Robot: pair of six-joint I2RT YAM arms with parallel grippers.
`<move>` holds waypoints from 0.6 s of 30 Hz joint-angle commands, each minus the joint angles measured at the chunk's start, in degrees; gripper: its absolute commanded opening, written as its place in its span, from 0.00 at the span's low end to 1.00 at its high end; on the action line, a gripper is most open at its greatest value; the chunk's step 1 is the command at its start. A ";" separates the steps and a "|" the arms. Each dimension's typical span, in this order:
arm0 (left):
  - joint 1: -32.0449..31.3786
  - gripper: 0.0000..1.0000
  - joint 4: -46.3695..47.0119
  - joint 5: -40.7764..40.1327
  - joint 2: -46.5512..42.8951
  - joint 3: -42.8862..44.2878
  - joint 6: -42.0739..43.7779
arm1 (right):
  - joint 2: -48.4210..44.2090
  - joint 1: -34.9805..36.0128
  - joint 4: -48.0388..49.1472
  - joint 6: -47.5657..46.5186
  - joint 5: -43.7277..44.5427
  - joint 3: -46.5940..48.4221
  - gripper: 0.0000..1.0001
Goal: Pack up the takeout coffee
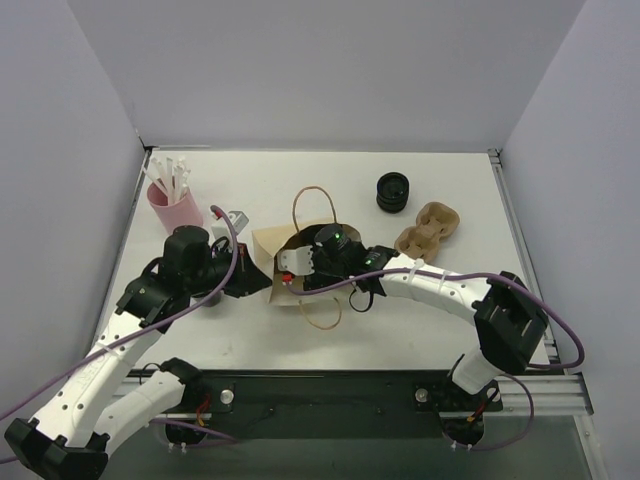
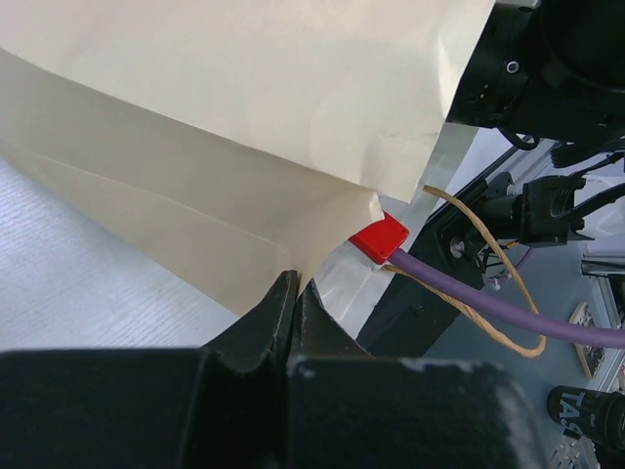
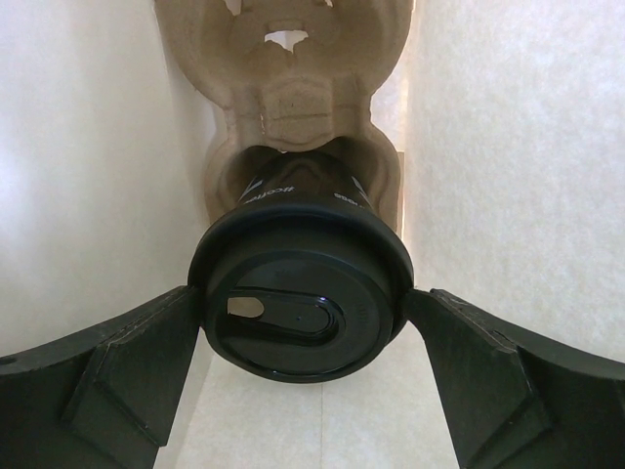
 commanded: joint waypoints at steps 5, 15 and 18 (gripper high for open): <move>0.04 0.00 0.72 0.51 1.14 4.35 0.13 | -3.71 -1.27 -5.02 -0.32 -3.97 2.68 0.98; 0.04 0.00 0.81 0.42 1.58 4.34 0.05 | -5.73 -1.98 -10.73 -0.32 -7.58 3.99 0.94; 0.04 0.00 0.72 0.24 2.02 4.78 -0.13 | -6.34 -1.98 -12.31 -0.32 -8.11 4.78 0.94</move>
